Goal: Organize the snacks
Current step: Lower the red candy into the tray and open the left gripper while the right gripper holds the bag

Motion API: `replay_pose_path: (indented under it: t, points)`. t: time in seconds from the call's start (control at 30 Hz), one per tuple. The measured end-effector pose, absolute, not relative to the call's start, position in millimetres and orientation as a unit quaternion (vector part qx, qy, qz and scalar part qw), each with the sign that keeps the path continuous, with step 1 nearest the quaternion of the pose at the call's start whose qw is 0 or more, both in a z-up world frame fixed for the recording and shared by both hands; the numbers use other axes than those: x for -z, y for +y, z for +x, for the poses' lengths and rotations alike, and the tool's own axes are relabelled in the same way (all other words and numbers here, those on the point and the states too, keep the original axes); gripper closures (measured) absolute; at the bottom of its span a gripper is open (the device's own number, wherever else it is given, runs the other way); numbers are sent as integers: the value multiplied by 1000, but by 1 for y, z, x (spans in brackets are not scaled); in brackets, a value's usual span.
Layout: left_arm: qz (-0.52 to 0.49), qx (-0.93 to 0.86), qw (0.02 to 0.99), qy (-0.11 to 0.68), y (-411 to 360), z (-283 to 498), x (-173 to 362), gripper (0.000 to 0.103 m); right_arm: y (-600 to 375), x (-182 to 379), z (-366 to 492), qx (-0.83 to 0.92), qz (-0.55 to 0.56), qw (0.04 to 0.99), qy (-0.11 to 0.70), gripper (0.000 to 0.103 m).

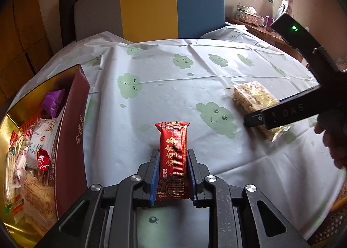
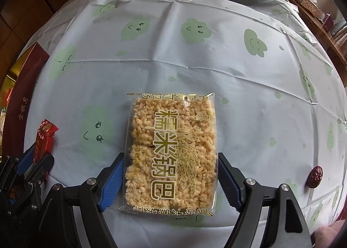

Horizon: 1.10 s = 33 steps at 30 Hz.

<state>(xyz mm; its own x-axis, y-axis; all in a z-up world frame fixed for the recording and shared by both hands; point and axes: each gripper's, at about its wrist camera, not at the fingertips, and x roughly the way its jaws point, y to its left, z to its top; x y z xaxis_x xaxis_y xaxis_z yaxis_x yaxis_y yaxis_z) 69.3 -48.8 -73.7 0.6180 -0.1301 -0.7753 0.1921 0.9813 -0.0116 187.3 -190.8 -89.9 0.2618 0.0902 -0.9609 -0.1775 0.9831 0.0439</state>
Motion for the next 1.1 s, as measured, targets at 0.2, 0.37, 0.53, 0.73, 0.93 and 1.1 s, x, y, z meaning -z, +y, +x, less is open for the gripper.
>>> replay_pose_path:
  t: [0.2,0.37,0.53,0.73,0.93,1.1]
  points:
    - [31,105,902,418,-47,55,59,80,-190,91,189,-87,-35,794,600,18]
    - [23,111,906,408,-41,44,42,80,-188,95,187,-87,-39,797,597,17]
    - [4,94,914,395,-16,37,23,80,-180,91,180,-85,-51,799,593,18]
    - [-32,40,919,390,38,37,12,79,-175,90,177,-85,-55,798,593,18]
    - [-77,-29,916,393,107,32,12,80,-175,91,178,-84,-57,799,592,18]
    - [-127,-75,892,427,159,31,32,80,-175,90,178,-83,-60,800,591,18]
